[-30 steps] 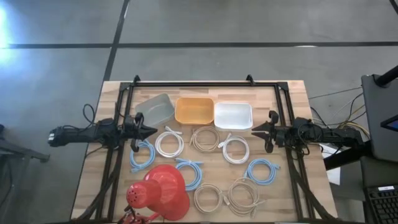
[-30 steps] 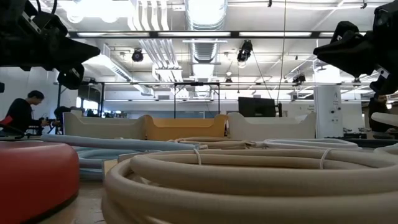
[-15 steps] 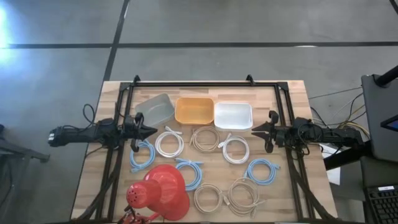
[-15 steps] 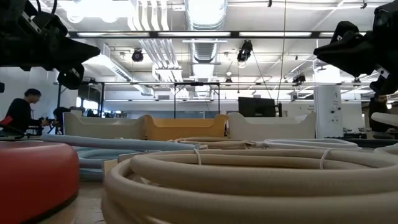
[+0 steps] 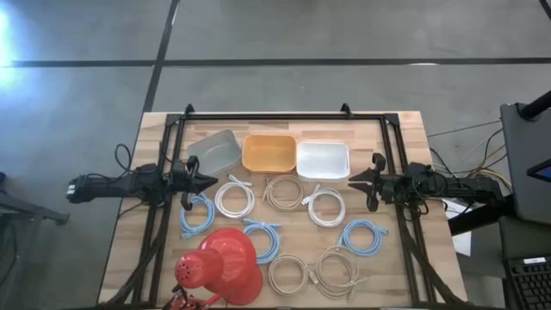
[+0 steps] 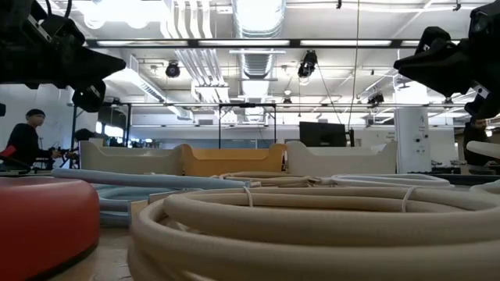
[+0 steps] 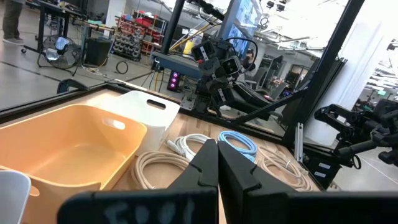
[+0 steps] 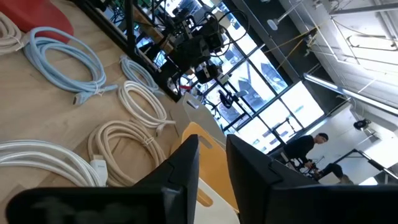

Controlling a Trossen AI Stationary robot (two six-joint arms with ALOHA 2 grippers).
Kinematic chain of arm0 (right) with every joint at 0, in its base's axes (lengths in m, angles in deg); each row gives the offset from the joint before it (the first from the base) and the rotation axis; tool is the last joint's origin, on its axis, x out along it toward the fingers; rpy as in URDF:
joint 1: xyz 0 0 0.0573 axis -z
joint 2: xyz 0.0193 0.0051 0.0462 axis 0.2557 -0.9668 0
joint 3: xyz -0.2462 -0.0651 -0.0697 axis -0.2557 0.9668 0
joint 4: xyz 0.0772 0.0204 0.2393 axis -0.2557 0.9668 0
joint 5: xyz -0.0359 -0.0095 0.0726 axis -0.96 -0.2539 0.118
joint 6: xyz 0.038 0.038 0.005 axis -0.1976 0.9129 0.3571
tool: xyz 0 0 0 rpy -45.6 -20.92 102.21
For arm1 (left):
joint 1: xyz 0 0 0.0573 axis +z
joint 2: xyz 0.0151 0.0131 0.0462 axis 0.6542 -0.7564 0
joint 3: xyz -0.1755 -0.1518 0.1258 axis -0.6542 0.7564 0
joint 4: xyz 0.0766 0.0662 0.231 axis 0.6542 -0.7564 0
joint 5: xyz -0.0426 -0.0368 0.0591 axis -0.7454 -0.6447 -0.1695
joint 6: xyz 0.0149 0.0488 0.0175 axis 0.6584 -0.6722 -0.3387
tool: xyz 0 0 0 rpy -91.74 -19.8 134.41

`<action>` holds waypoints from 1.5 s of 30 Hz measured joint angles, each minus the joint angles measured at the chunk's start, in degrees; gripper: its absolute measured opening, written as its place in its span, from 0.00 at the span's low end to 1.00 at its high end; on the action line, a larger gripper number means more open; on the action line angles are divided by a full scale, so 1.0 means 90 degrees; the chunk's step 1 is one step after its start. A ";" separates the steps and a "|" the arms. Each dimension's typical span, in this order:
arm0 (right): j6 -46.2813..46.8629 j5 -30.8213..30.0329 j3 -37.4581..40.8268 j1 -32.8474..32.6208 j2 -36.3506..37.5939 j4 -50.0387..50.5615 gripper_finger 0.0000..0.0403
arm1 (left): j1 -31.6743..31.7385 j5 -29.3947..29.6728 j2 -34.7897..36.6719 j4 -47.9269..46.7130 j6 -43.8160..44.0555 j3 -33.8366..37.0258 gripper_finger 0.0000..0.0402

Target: Sort HDMI cables

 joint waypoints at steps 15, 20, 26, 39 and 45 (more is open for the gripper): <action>0.0000 0.0000 0.0002 0.0000 0.0002 0.0000 0.20 | 0.0001 -0.0002 0.0002 -0.0002 -0.0001 0.0000 0.00; 0.0000 0.0000 0.0000 -0.0001 0.0000 0.0000 0.20 | 0.0002 -0.0002 0.0001 -0.0002 0.0000 0.0000 0.00; 0.0000 -0.0002 0.0000 -0.0002 0.0000 0.0000 0.18 | 0.0000 0.0000 0.0002 -0.0002 0.0000 0.0000 0.00; 0.0000 0.0000 0.0000 0.0000 0.0002 0.0002 0.20 | 0.0000 0.0138 0.0002 0.0077 -0.0163 0.0000 0.00; -0.0385 0.0005 0.0000 -0.0001 0.0000 -0.0007 0.20 | 0.0002 0.0165 0.0002 0.0059 -0.0022 0.0000 0.00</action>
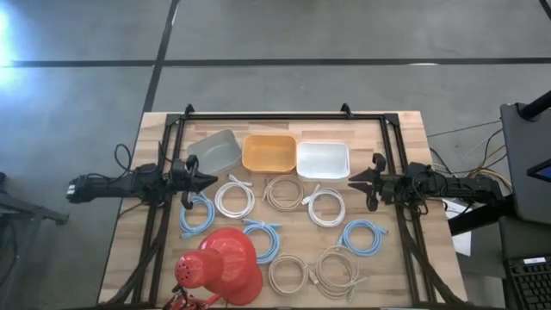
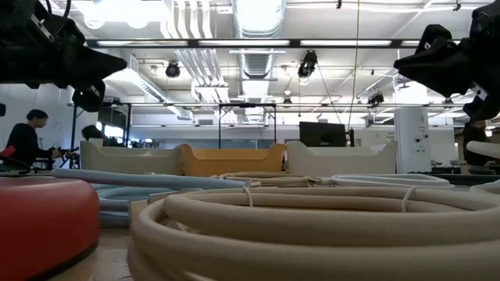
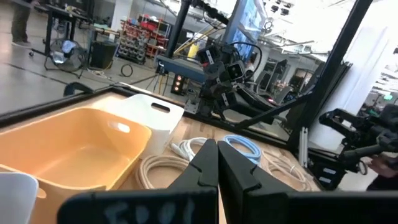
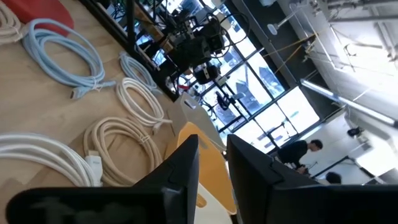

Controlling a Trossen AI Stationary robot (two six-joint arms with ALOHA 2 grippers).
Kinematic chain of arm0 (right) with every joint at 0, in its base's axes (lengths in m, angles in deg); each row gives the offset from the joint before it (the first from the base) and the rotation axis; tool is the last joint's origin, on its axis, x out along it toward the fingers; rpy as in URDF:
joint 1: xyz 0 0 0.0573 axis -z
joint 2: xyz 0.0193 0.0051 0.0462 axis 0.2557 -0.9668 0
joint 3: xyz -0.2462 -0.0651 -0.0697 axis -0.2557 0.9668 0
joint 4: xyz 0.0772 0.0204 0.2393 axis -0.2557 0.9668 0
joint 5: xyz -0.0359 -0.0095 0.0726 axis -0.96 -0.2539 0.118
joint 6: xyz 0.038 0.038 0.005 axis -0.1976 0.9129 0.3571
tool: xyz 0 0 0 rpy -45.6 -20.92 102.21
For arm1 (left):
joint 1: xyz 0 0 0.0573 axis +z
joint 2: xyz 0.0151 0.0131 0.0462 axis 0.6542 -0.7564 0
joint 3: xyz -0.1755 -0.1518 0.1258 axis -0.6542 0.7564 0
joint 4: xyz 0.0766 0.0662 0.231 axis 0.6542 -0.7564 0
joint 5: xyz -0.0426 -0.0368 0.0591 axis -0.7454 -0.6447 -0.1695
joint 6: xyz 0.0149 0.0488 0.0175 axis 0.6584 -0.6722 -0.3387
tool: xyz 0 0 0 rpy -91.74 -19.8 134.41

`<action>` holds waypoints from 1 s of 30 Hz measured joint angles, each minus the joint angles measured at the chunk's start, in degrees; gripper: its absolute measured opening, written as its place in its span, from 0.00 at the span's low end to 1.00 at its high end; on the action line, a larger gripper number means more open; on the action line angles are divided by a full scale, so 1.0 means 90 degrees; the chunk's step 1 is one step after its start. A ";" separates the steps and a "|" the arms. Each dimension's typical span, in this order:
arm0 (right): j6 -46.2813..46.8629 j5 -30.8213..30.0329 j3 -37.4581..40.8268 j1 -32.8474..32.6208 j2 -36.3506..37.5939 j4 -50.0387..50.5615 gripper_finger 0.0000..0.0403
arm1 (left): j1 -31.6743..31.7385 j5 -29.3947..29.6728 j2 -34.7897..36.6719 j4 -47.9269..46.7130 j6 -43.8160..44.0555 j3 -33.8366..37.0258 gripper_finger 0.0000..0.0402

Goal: Sort HDMI cables
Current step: Put the top light blue HDMI cable into the gray bin

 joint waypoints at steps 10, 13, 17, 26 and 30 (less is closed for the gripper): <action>-0.0188 0.0002 0.0000 0.0001 0.0000 -0.0010 0.17 | 0.0002 0.0468 -0.0005 -0.0027 -0.0572 0.0000 0.00; -0.0142 0.0001 0.0001 0.0001 0.0000 0.0000 0.18 | 0.0002 0.0485 -0.0005 -0.0024 -0.0723 0.0000 0.00; -0.0128 0.0000 0.0000 0.0001 0.0000 0.0002 0.20 | 0.0002 0.0540 -0.0006 0.0010 -0.1142 -0.0023 0.02; 0.4237 0.0034 0.0000 -0.0004 0.0000 0.0002 0.18 | 0.0000 0.0558 -0.0135 -0.0030 -0.1563 -0.0463 0.27; 0.6591 -0.0031 0.0000 0.0008 0.0000 -0.0054 0.17 | 0.0000 0.0558 -0.0265 -0.0069 -0.2028 -0.0620 0.34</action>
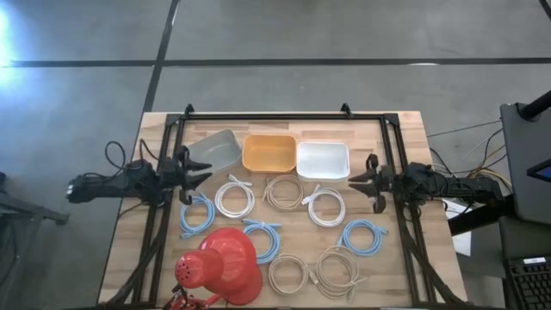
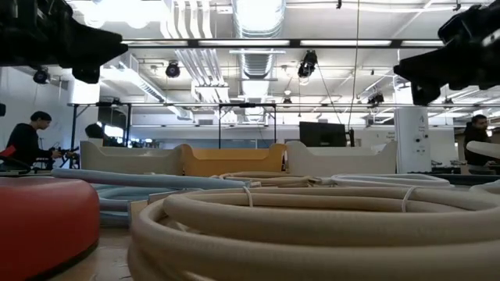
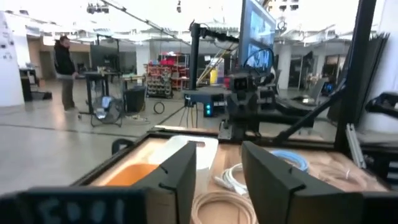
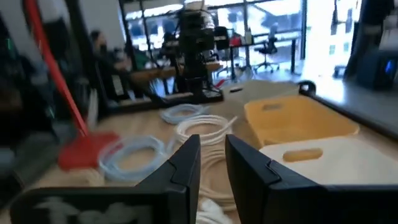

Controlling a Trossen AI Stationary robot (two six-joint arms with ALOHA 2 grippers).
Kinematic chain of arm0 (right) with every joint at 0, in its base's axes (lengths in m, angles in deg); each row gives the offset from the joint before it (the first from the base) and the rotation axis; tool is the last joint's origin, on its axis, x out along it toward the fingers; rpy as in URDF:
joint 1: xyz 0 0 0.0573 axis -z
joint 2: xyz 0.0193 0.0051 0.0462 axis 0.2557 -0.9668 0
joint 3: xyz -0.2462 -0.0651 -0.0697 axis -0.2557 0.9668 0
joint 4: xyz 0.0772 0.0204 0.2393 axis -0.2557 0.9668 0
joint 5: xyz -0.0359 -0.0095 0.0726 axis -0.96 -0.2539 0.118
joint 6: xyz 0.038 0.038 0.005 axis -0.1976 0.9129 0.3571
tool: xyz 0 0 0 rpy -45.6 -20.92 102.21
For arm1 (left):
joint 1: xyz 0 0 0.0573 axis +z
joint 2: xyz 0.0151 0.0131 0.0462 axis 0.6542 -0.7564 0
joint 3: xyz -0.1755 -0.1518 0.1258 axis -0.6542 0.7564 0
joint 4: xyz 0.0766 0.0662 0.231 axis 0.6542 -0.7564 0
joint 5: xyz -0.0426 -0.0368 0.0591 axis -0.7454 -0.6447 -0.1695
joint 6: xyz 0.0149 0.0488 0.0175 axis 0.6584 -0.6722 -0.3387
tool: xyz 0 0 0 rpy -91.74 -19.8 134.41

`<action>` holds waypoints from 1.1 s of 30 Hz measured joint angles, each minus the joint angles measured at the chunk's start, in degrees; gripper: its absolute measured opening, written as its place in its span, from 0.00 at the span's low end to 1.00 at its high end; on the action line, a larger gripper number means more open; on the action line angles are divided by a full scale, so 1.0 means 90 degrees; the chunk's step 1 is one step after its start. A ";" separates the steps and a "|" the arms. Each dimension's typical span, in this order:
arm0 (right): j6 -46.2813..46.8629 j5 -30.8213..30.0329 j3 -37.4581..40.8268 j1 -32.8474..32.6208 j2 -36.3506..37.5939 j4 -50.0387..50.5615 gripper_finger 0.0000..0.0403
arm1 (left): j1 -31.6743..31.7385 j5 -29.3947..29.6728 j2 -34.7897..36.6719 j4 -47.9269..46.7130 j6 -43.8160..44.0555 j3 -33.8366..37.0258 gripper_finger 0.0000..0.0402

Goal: Sort HDMI cables
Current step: Put the top light blue HDMI cable into the gray bin

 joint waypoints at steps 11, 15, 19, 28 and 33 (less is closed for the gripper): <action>-0.2577 -0.1537 0.0000 0.0003 0.0004 -0.1458 0.17 | -0.0002 0.0757 -0.0933 -0.1478 0.0091 -0.0824 0.36; -0.2014 -0.1495 -0.0005 0.0003 0.0005 -0.2047 0.15 | -0.0007 0.0640 -0.1445 -0.2394 0.0614 -0.1412 0.35; -0.1732 -0.0711 -0.0005 0.0000 -0.0002 -0.2096 0.14 | -0.0007 0.0572 -0.2052 -0.3736 0.0685 -0.2060 0.35; -0.1151 -0.0615 -0.0002 0.0001 -0.0163 -0.1751 0.27 | -0.0068 -0.0450 -0.3280 -0.3771 0.1127 -0.2244 0.35; -0.0963 -0.0628 -0.0002 0.0000 -0.0606 -0.1919 0.36 | -0.0149 -0.0580 -0.3915 -0.4328 0.1676 -0.2279 0.35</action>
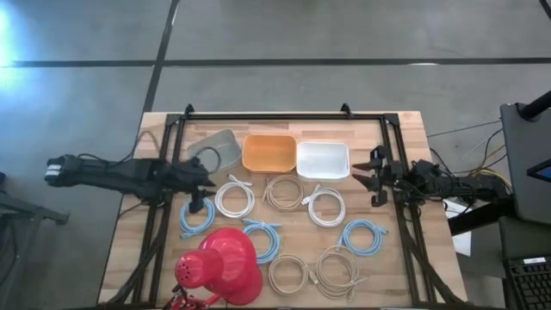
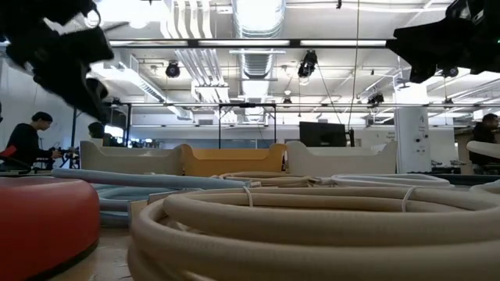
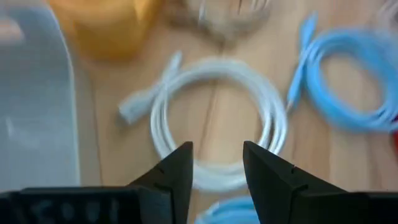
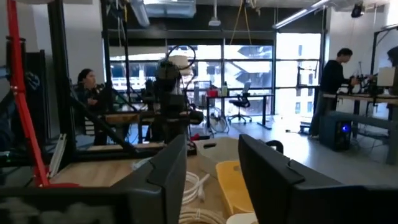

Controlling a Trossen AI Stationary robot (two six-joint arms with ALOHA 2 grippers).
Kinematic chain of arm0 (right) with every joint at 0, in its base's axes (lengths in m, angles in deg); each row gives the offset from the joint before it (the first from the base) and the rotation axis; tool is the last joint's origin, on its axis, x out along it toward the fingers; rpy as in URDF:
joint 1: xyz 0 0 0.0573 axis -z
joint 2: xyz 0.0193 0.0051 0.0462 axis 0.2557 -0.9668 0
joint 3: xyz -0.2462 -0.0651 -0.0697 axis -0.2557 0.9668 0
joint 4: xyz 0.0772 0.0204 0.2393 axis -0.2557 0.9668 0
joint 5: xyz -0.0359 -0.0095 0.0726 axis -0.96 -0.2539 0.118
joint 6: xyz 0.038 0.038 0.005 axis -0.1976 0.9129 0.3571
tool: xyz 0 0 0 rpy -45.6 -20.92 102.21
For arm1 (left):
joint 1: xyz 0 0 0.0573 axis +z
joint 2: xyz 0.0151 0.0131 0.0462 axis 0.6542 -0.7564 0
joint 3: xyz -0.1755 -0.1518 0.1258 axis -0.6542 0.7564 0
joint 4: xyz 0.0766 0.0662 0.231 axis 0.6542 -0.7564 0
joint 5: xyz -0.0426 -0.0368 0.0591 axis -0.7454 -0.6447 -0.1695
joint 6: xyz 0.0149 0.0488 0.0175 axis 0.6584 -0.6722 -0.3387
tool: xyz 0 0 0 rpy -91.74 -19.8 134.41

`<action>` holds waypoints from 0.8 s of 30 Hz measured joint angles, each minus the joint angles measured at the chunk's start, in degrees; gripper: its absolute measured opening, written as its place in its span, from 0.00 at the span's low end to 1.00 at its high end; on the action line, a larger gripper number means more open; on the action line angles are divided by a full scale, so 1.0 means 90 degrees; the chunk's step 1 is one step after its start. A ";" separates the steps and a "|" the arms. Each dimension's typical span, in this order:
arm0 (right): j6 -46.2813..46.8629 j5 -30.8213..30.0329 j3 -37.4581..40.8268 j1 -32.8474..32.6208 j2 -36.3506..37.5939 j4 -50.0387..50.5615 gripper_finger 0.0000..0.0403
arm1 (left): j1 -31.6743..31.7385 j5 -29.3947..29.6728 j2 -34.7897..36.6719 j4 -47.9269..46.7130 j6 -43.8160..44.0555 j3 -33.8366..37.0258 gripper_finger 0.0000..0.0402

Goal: Sort HDMI cables
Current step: Put the top light blue HDMI cable into the gray bin

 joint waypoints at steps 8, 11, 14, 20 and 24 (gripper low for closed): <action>-0.0473 -0.0005 0.0003 0.0005 -0.0595 -0.0915 0.44 | -0.0520 -0.0063 -0.1362 -0.0889 0.0301 -0.0709 0.35; -0.0699 -0.0005 0.0005 0.0005 -0.0702 -0.1016 0.45 | -0.0688 0.0136 -0.1843 -0.1584 0.0267 -0.1187 0.35; -0.0873 -0.0005 0.0005 0.0004 -0.0745 -0.1032 0.46 | -0.0790 0.0280 -0.2239 -0.2102 0.0179 -0.1432 0.35; -0.0913 -0.0007 0.0005 0.0005 -0.0752 -0.1091 0.46 | -0.0808 0.0282 -0.2796 -0.1976 0.0068 -0.1148 0.35; -0.0910 -0.0007 0.0005 0.0003 -0.0751 -0.1124 0.46 | -0.0808 0.0287 -0.3131 -0.1819 0.0090 -0.1092 0.35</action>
